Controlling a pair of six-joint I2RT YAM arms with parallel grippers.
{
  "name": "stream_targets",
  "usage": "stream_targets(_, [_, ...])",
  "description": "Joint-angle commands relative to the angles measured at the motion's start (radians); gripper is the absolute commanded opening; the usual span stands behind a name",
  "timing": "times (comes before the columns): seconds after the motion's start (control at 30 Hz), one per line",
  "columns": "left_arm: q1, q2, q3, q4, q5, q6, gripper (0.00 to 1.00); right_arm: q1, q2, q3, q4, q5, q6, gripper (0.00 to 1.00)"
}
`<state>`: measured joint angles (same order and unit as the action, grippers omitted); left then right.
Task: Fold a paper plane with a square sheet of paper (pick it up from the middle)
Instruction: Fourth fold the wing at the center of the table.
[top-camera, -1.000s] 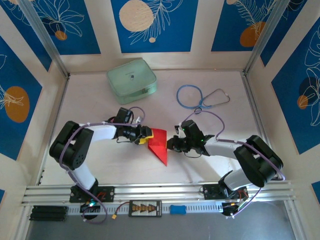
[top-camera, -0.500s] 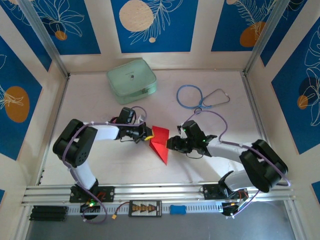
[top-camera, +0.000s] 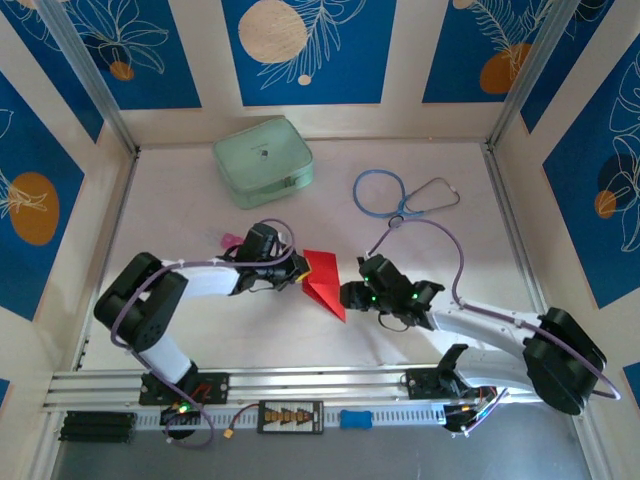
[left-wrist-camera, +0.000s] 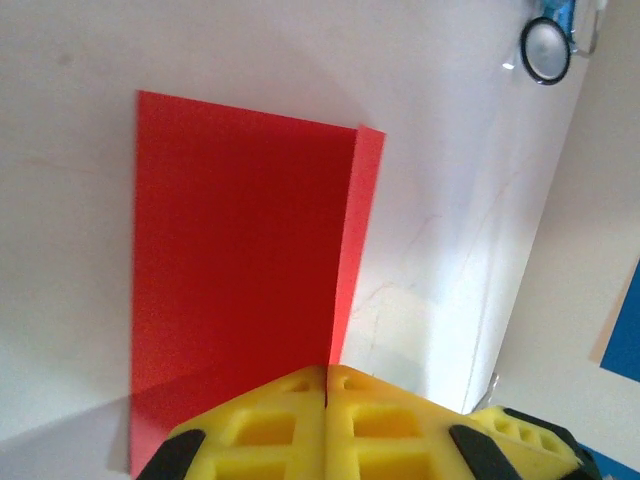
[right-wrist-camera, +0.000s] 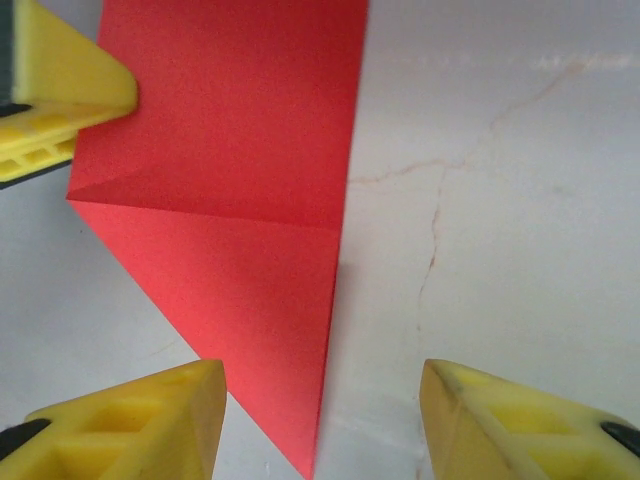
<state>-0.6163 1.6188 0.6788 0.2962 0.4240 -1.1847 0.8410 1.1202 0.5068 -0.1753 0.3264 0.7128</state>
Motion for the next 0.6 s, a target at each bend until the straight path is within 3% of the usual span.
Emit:
stream_targets(0.0, [-0.016, -0.045, -0.033, 0.007, -0.087, -0.032, 0.00, 0.009, -0.068, -0.041, -0.009, 0.147, -0.089, 0.55])
stream_targets(0.13, [-0.018, -0.025, -0.014, 0.033, -0.045, -0.015, 0.09, 0.004, -0.169, -0.122, 0.081, 0.164, -0.090, 0.57])
stream_targets(0.2, [-0.018, -0.006, -0.003, 0.050, -0.021, -0.012, 0.16, -0.014, -0.219, -0.157, 0.095, 0.154, -0.042, 0.64])
stream_targets(0.33, [-0.014, 0.026, 0.017, 0.088, 0.035, 0.001, 0.26, -0.136, -0.306, -0.200, 0.145, -0.090, -0.089, 0.67])
stream_targets(0.4, [-0.013, 0.032, 0.029, 0.085, 0.050, 0.015, 0.31, -0.170, -0.317, -0.206, 0.156, -0.191, -0.116, 0.92])
stream_targets(0.43, [-0.014, 0.035, 0.035, 0.079, 0.056, 0.024, 0.32, -0.171, -0.310, -0.205, 0.159, -0.204, -0.129, 0.99])
stream_targets(0.5, [-0.009, 0.041, 0.045, 0.065, 0.067, 0.036, 0.34, -0.153, -0.297, -0.200, 0.168, -0.214, -0.167, 0.99])
stream_targets(0.57, [-0.006, 0.044, 0.045, 0.075, 0.080, 0.036, 0.35, -0.071, -0.282, -0.213, 0.200, -0.130, -0.230, 0.99])
